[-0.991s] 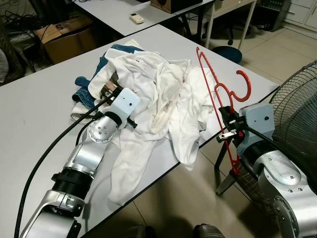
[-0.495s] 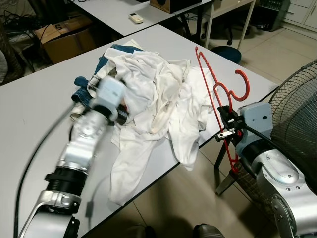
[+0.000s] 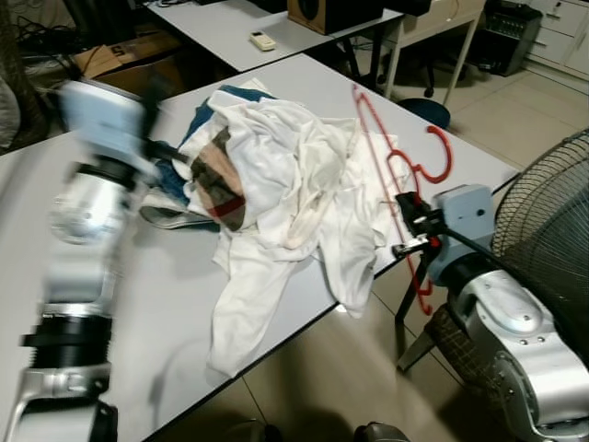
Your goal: Hang hanger
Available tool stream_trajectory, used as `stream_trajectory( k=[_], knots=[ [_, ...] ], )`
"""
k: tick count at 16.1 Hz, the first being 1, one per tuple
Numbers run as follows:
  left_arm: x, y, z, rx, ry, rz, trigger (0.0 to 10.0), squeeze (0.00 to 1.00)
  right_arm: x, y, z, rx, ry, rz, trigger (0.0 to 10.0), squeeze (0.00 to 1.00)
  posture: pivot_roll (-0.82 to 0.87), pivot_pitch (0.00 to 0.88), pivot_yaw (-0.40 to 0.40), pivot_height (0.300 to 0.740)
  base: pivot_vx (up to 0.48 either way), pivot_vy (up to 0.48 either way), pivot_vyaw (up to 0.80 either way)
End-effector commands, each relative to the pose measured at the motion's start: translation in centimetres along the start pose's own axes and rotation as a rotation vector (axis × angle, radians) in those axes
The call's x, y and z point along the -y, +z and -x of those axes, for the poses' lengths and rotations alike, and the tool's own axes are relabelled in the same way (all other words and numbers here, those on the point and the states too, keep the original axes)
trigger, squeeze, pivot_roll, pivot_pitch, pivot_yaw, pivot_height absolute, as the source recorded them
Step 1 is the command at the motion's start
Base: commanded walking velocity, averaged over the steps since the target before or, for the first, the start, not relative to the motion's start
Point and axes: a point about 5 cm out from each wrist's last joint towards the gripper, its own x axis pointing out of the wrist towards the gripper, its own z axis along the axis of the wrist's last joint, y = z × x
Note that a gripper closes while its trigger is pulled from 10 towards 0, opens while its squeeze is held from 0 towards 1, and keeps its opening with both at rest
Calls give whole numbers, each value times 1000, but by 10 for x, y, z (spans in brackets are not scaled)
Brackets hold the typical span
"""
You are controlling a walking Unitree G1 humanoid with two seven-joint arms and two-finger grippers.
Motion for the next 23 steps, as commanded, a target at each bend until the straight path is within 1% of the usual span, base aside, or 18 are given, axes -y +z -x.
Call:
stream_trajectory(
  k=[1, 2, 3, 4, 6, 8, 9, 10, 12, 14, 15, 16, 17, 18, 19, 20, 21, 23],
  knots=[
    [13, -10, -2, -51, -37, -15, 10000, 1000, -1, 2, -1, 10, 5, 6, 10000, 0, -169, 68, 91, 740, 0, 0, 0],
    [15, -11, -3, -50, -41, -8, 10000, 1000, -1, 2, 0, 9, 2, 6, 10000, 0, -170, 71, 92, 740, 0, 0, 0],
    [27, -17, -11, -69, -71, -4, 10000, 1000, 2, -2, 4, -5, -11, 6, 10000, 0, -174, 72, 95, 740, 0, 0, 0],
    [39, -25, -16, -108, -111, -35, 10000, 1000, 4, -7, 6, -24, -23, 17, 10000, 0, -189, 72, 104, 740, 0, 0, 0],
    [42, -29, -18, -132, -105, -37, 10000, 1000, 5, -5, 7, -25, -28, 19, 10000, 0, -206, 77, 106, 740, 0, 0, 0],
    [53, -40, -28, -177, -122, -46, 10000, 1000, 12, -4, 10, -33, -43, 31, 10000, 0, -222, 79, 102, 740, 0, 0, 0],
    [59, -42, -31, -186, -144, -17, 10000, 1000, 13, -5, 12, -35, -43, 35, 10000, 0, -228, 82, 105, 740, 0, 0, 0],
    [64, -44, -35, -197, -141, -3, 10000, 1000, 14, -4, 13, -35, -46, 40, 10000, 0, -237, 85, 109, 740, 0, 0, 0],
    [65, -46, -38, -208, -131, -10, 10000, 1000, 15, -3, 14, -35, -52, 43, 10000, 0, -242, 88, 113, 740, 0, 0, 0],
    [60, -47, -43, -217, -82, -18, 10000, 1000, 16, -3, 16, -37, -59, 48, 10000, 0, -248, 98, 125, 740, 0, 0, 0],
    [51, -46, -46, -209, -21, -10, 10000, 1000, 17, -3, 18, -41, -64, 49, 10000, 0, -250, 101, 129, 740, 0, 0, 0],
    [41, -47, -47, -223, 32, 11, 10000, 1000, 18, -4, 19, -44, -69, 48, 10000, 0, -249, 102, 132, 740, 0, 0, 0],
    [33, -55, -45, -273, 49, 37, 10000, 1000, 17, -4, 20, -46, -71, 48, 10000, 0, -248, 104, 135, 740, 0, 0, 0],
    [29, -62, -42, -324, 48, 51, 10000, 98, 16, -4, 20, -47, -71, 47, 10000, 0, -248, 105, 137, 740, 0, 0, 0],
    [28, -67, -41, -368, 38, 48, 10000, 0, 16, -4, 20, -47, -72, 47, 10000, 0, -248, 105, 139, 740, 0, 0, 0],
    [27, -78, -36, -451, 24, 17, 10000, 0, 16, -4, 20, -48, -74, 46, 10000, 0, -246, 105, 140, 740, 0, 0, 0],
    [23, -85, -32, -505, 49, -7, 10000, 0, 16, -4, 20, -47, -74, 46, 10000, 0, -248, 104, 141, 740, 0, 0, 0],
    [17, -89, -30, -538, 97, -1, 10000, 0, 15, -4, 21, -46, -75, 45, 10000, 0, -249, 101, 143, 740, 0, 0, 0]
  ],
)
